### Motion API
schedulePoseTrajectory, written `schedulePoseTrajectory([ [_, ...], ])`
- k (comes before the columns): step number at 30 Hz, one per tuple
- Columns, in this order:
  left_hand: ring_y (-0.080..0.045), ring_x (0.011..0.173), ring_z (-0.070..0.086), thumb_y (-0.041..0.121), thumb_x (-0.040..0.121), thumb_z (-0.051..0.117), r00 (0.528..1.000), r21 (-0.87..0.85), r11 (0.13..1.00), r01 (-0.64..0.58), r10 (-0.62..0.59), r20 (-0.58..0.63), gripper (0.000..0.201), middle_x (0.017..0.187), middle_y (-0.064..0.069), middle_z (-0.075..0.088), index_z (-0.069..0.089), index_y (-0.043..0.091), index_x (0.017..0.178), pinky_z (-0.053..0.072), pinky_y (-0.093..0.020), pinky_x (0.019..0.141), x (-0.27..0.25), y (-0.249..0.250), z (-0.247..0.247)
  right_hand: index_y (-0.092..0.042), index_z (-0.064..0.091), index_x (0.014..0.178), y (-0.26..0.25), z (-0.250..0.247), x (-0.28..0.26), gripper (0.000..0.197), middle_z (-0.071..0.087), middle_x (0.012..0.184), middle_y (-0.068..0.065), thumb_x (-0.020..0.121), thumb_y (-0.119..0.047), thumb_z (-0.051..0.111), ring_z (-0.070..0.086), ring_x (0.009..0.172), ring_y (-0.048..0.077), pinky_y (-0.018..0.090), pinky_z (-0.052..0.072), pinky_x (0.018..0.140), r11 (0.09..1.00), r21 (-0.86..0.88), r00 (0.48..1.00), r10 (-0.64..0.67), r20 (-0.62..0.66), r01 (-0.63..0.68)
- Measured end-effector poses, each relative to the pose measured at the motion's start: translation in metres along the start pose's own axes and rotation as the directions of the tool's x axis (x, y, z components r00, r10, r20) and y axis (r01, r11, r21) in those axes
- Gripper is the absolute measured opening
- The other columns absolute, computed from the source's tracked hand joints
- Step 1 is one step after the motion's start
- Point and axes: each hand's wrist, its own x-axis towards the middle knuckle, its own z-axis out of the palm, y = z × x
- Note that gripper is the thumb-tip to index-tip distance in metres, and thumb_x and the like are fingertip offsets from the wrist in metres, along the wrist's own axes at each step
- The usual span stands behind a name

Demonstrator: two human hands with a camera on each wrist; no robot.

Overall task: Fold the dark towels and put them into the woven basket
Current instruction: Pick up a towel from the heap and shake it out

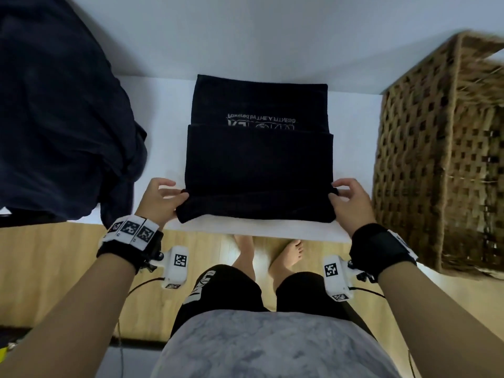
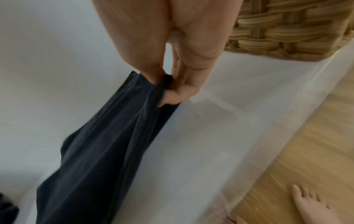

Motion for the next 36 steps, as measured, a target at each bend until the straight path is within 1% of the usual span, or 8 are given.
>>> schedulePoseTrajectory([
  [3,-0.020,0.092,0.066,0.000,0.088,0.066,0.994,-0.111,0.988,-0.108,0.106,-0.026,0.032,0.118,0.002,0.066,0.055,0.018,0.112,0.056,-0.034,0.070,0.005,0.013,0.001,-0.030,0.064,0.097,-0.013,0.000,0.009,0.020,0.064,0.115,-0.007,0.092,-0.010,0.062,0.061,0.112,0.018,0.038,0.052,0.095,0.995,0.054,0.993,-0.082,-0.081,0.087],
  [9,-0.023,0.091,0.071,-0.028,0.082,0.037,0.986,-0.466,0.884,-0.029,0.102,0.133,0.051,0.108,-0.010,0.073,0.070,0.009,0.094,0.059,-0.034,0.075,0.021,0.033,0.003,-0.014,0.069,0.102,-0.042,0.002,0.023,0.034,0.071,0.111,0.008,0.093,0.010,0.045,0.067,0.106,0.022,0.028,0.057,0.078,0.799,0.592,0.994,0.092,0.059,-0.109],
  [12,-0.026,0.098,0.069,-0.033,0.074,0.045,0.970,-0.380,0.918,-0.117,0.188,0.156,0.057,0.109,-0.008,0.072,0.075,0.012,0.091,0.057,-0.031,0.079,0.030,0.036,0.006,-0.005,0.068,0.106,-0.046,0.003,0.028,0.043,0.067,0.116,0.015,0.087,0.022,0.040,0.066,0.110,0.024,0.027,0.055,0.091,0.742,0.661,0.993,0.087,0.079,-0.117],
  [17,-0.022,0.100,0.070,-0.002,0.077,0.077,0.973,-0.151,0.966,-0.209,0.221,0.066,0.028,0.102,-0.007,0.075,0.078,0.021,0.093,0.052,-0.030,0.090,0.047,0.046,0.013,-0.026,0.079,0.086,-0.047,0.003,0.037,0.034,0.077,0.091,-0.004,0.079,0.006,0.072,0.072,0.091,0.010,0.014,0.053,0.079,0.939,0.339,0.998,-0.067,0.007,0.060],
  [21,-0.012,0.073,0.068,0.012,0.084,0.075,0.965,-0.200,0.944,-0.261,0.255,-0.053,0.007,0.075,0.004,0.072,0.075,0.018,0.087,0.055,-0.020,0.068,0.061,0.069,0.024,-0.016,0.077,0.086,-0.060,0.006,0.055,0.005,0.072,0.075,-0.001,0.084,-0.021,0.076,0.067,0.074,0.012,0.026,0.055,0.074,0.947,0.314,0.997,-0.050,-0.061,0.066],
  [25,-0.001,0.049,0.049,0.023,0.088,0.071,0.935,-0.093,0.933,-0.348,0.339,-0.101,0.007,0.069,0.001,0.054,0.069,0.017,0.090,0.047,-0.017,0.053,0.086,0.100,0.029,-0.015,0.073,0.075,-0.081,0.005,0.088,0.021,0.059,0.059,-0.008,0.086,-0.034,0.072,0.056,0.058,0.007,0.029,0.050,0.065,0.964,0.245,0.985,-0.068,-0.157,0.106],
  [30,-0.006,0.053,0.043,0.030,0.090,0.068,0.902,0.023,0.909,-0.416,0.416,-0.116,0.015,0.066,0.003,0.045,0.064,0.016,0.090,0.041,-0.016,0.054,0.134,0.133,0.041,-0.014,0.073,0.078,-0.115,0.010,0.141,0.027,0.070,0.075,-0.002,0.085,-0.039,0.069,0.063,0.075,0.018,0.037,0.053,0.079,0.980,0.142,0.972,-0.110,-0.207,0.141],
  [36,0.001,0.058,0.050,0.029,0.084,0.074,0.882,0.170,0.881,-0.441,0.460,-0.098,0.013,0.062,0.015,0.055,0.067,0.020,0.078,0.040,-0.009,0.062,0.180,0.147,0.053,-0.025,0.074,0.089,-0.128,0.020,0.179,0.007,0.064,0.075,-0.017,0.083,-0.028,0.075,0.061,0.081,0.008,0.010,0.039,0.068,0.997,0.005,0.972,-0.078,-0.220,0.082],
])
